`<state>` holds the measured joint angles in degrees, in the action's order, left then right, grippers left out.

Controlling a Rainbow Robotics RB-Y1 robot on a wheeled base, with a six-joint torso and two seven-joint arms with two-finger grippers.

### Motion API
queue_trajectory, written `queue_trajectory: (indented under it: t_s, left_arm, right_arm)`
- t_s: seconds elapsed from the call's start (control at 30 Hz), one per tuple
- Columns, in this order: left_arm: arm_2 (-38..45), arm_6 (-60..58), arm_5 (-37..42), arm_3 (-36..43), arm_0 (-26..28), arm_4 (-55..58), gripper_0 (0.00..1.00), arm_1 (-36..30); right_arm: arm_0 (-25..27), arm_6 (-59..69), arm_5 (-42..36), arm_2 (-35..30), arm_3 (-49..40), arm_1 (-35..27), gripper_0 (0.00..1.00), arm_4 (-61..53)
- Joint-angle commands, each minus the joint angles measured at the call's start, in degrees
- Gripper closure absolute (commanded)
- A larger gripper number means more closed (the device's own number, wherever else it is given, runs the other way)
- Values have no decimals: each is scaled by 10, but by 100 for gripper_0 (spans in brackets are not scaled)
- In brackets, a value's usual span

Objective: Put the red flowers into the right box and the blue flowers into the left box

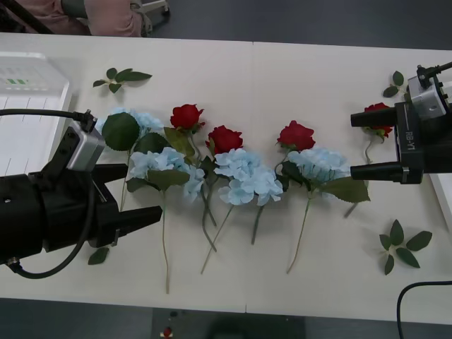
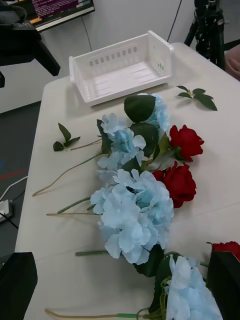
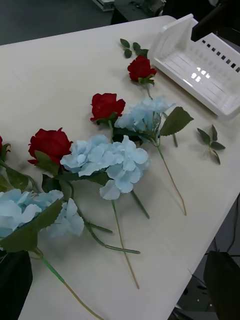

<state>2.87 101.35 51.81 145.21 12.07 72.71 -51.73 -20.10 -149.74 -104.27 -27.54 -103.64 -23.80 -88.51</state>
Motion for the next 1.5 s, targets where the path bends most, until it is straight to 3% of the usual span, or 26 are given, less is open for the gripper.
queue_trajectory:
  t_s: [0.03, 0.4, 0.63, 0.73, 0.87, 1.27, 1.5]
  left_arm:
    - [4, 21, 0, 17, -2, 1, 0, 0]
    - [-2, 24, -35, 7, 22, 30, 0, 17]
    - [150, -2, 13, 0, 67, 129, 0, -8]
    - [187, -37, 60, -26, 67, 154, 0, -9]
    - [190, -63, 65, -72, 64, 154, 0, -10]
    - [129, -70, 65, -293, -26, 101, 0, -13]
    - [73, -76, 65, -399, -108, 59, 0, -12]
  right_arm:
    - [-7, -16, 0, -2, -17, -3, 0, -3]
    - [11, -14, 10, 9, -20, -8, 0, 15]
    - [36, 51, 80, 22, -24, -38, 0, 90]
    - [44, 113, 94, 17, -24, -49, 0, 135]
    - [50, 201, 115, 13, -24, -55, 0, 188]
    - [27, 535, 153, 34, -25, -62, 0, 418]
    - [-5, 628, 155, 66, 26, -66, 0, 509]
